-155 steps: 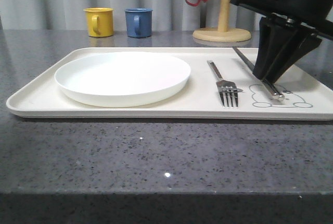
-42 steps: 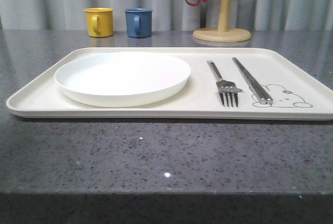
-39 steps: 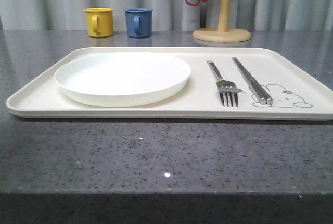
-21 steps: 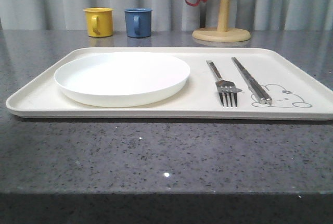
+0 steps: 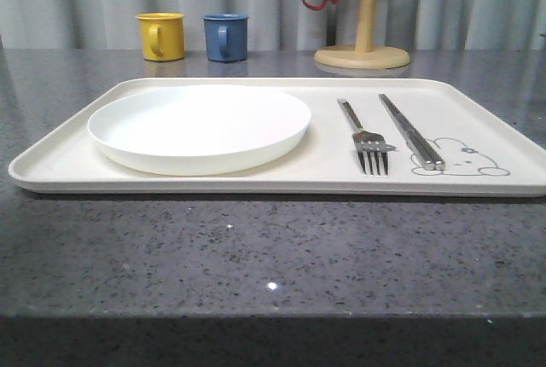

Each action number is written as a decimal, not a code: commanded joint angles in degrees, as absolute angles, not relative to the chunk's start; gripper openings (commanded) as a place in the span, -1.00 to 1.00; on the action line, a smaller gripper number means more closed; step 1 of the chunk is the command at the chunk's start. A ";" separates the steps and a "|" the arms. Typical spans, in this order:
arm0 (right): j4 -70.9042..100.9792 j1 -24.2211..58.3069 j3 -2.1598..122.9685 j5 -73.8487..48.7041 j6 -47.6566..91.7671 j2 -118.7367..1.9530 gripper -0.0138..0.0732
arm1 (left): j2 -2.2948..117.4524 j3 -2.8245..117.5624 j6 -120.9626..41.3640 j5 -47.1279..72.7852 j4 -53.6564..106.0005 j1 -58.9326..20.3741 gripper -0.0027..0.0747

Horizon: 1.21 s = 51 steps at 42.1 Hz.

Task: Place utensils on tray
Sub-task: 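Grasp the steel spoon by its handle with the right gripper, then lower the spoon onto the tray beside the chopsticks and release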

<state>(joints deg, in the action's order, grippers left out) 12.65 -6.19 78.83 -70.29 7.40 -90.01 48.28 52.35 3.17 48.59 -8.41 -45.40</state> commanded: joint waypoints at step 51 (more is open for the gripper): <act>12.52 9.36 80.60 -60.61 -10.99 -97.19 -0.16 | 48.06 53.94 3.73 44.81 -8.81 -45.93 -0.01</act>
<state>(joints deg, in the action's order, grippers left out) 12.85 9.54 78.83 -61.94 -11.23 -99.35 48.28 52.35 3.17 48.59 -8.41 -45.40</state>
